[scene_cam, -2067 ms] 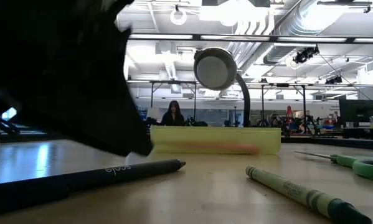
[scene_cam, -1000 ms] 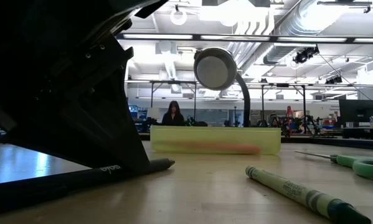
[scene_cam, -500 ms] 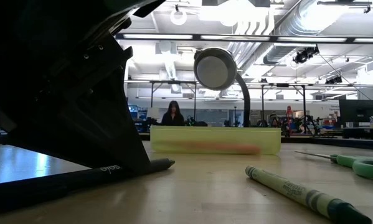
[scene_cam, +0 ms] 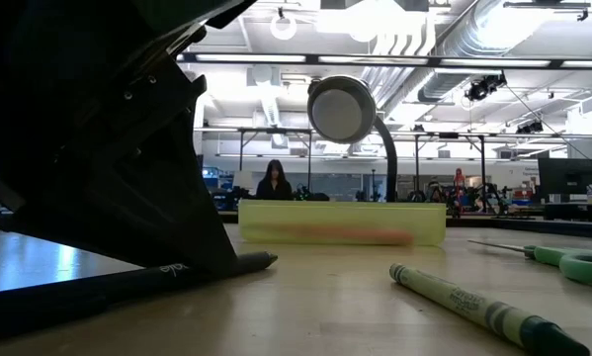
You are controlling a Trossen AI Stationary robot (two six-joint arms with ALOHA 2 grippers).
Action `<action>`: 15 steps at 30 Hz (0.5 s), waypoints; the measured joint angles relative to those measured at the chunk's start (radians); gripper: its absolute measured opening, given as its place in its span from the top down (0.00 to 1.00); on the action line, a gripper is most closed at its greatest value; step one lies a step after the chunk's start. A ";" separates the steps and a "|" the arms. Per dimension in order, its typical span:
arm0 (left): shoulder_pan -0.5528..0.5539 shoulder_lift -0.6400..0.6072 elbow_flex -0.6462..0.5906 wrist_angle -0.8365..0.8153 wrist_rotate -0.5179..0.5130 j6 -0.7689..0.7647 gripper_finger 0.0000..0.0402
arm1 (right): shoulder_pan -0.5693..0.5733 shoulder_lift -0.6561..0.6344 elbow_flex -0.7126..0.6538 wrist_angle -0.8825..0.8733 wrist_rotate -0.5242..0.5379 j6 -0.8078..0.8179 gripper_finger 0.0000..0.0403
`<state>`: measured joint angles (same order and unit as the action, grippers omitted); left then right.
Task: Pick & place school supplies into a supply box
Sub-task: Put the black pen into the yellow school supply box
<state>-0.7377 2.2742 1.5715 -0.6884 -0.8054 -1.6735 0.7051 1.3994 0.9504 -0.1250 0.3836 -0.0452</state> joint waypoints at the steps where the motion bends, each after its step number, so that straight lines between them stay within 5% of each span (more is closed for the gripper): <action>1: 0.001 0.000 0.001 0.000 0.006 -0.003 0.62 | -0.001 0.000 0.000 -0.005 0.001 0.000 0.71; 15: 0.013 0.001 -0.001 0.072 -0.005 -0.014 0.62 | -0.012 0.000 0.000 -0.010 0.000 -0.007 0.71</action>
<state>-0.7251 2.2749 1.5705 -0.6162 -0.8101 -1.6880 0.6933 1.3994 0.9504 -0.1354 0.3840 -0.0525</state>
